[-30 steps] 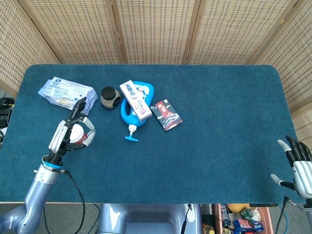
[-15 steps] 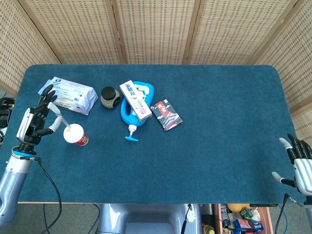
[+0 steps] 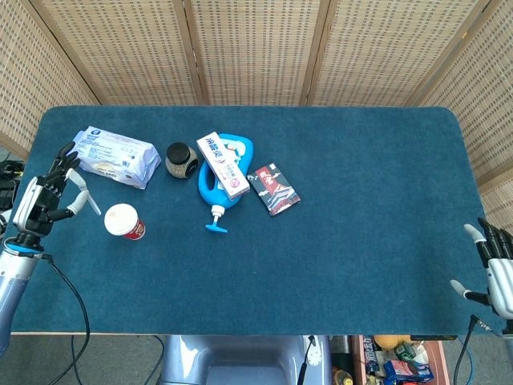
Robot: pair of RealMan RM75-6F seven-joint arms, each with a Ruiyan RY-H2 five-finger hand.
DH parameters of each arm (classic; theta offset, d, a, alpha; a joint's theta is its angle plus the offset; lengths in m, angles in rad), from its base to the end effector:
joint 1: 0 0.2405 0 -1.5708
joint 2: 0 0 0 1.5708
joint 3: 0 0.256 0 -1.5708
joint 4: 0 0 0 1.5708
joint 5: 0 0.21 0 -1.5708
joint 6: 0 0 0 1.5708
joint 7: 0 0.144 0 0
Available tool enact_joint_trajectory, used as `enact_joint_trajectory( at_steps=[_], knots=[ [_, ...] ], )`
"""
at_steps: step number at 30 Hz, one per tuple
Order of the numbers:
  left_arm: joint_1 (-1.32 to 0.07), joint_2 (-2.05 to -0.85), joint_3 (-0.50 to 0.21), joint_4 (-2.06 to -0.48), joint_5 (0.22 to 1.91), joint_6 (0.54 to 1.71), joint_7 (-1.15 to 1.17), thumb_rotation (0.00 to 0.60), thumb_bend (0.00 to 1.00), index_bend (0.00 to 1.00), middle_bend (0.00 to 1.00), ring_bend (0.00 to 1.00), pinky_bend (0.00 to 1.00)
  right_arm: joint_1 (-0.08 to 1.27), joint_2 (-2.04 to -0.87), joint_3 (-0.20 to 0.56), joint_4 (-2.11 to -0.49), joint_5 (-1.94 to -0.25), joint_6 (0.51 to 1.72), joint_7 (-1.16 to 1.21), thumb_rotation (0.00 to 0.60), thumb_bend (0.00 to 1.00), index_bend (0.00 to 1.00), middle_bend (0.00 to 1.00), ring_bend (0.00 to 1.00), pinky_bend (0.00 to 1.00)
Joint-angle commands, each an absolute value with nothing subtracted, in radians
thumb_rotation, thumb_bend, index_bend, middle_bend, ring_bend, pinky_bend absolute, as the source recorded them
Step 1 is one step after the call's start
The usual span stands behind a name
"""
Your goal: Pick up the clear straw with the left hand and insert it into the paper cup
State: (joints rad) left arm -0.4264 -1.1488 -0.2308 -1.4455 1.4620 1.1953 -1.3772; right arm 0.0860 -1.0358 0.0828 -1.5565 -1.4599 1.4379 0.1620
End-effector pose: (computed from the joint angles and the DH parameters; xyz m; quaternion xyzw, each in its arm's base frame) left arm -0.2564 0.3239 0.1626 -0.3318 -0.6477 -0.6670 0.1598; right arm -0.3319 -0.1895 0.1947 0.5729 -0.4054 0.3907 0.5956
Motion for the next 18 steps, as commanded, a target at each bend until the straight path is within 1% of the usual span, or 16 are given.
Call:
enact_joint_trajectory(
  at_steps=[1, 8, 18],
  knots=[
    [-0.447, -1.173, -0.229, -1.404, 1.470, 1.184, -1.407, 0.600, 0.41, 0.58, 0.00, 0.00, 0.00, 0.087, -1.037, 0.082, -1.558, -1.462, 1.438, 0.160, 0.600, 0.00, 0.00, 0.00, 0.00, 0.00],
    [-0.474, -1.210, -0.223, -1.363, 1.486, 1.181, -1.431, 0.600, 0.41, 0.58, 0.00, 0.00, 0.00, 0.089, -1.039, 0.084, -1.556, -1.454, 1.431, 0.154, 0.600, 0.00, 0.00, 0.00, 0.00, 0.00],
    [-0.479, -1.225, -0.202, -1.341, 1.484, 1.175, -1.448, 0.600, 0.41, 0.58, 0.00, 0.00, 0.00, 0.088, -1.038, 0.087, -1.553, -1.446, 1.427, 0.161, 0.600, 0.00, 0.00, 0.00, 0.00, 0.00]
  ],
)
